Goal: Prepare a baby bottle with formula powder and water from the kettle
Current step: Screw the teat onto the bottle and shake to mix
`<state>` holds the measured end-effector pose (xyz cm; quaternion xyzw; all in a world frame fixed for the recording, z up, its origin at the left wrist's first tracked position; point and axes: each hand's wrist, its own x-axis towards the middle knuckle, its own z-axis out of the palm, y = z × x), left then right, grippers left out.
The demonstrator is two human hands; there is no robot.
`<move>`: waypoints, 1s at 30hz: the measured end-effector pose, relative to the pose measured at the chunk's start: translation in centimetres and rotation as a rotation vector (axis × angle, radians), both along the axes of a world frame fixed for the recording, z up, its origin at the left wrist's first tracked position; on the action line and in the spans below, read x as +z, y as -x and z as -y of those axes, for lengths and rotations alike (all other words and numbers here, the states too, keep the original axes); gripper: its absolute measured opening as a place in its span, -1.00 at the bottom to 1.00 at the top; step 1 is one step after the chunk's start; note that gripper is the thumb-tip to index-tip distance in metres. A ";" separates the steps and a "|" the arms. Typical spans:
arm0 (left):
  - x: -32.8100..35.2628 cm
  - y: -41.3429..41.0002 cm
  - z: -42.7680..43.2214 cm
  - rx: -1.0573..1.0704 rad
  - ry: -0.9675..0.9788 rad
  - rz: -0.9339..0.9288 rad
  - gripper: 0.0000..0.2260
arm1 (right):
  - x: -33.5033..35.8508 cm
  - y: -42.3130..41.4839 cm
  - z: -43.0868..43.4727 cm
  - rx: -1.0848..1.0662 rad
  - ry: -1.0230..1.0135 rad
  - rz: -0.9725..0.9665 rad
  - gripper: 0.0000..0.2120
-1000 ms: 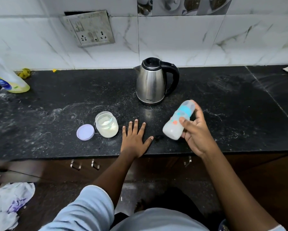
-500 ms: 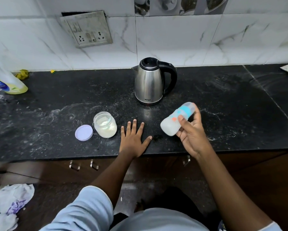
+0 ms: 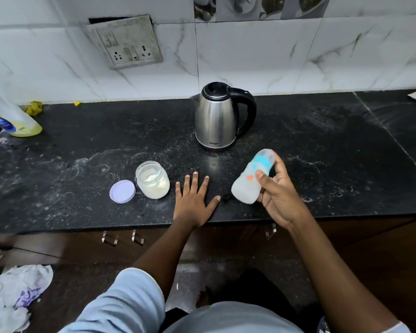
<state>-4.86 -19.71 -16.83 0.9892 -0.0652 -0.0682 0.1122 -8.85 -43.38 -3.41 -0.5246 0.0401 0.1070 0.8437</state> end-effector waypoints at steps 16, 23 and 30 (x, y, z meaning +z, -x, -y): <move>0.1 0.1 0.0 0.001 0.005 0.000 -0.24 | -0.5 0.3 -0.7 -0.195 -0.053 -0.009 -0.21; 0.1 0.0 -0.1 0.001 -0.001 0.008 -0.23 | 0.0 0.6 -1.1 -0.211 -0.088 -0.021 -0.28; 0.1 0.0 -0.1 -0.003 0.007 0.004 -0.24 | -0.4 1.2 -0.5 0.008 0.038 0.024 -0.14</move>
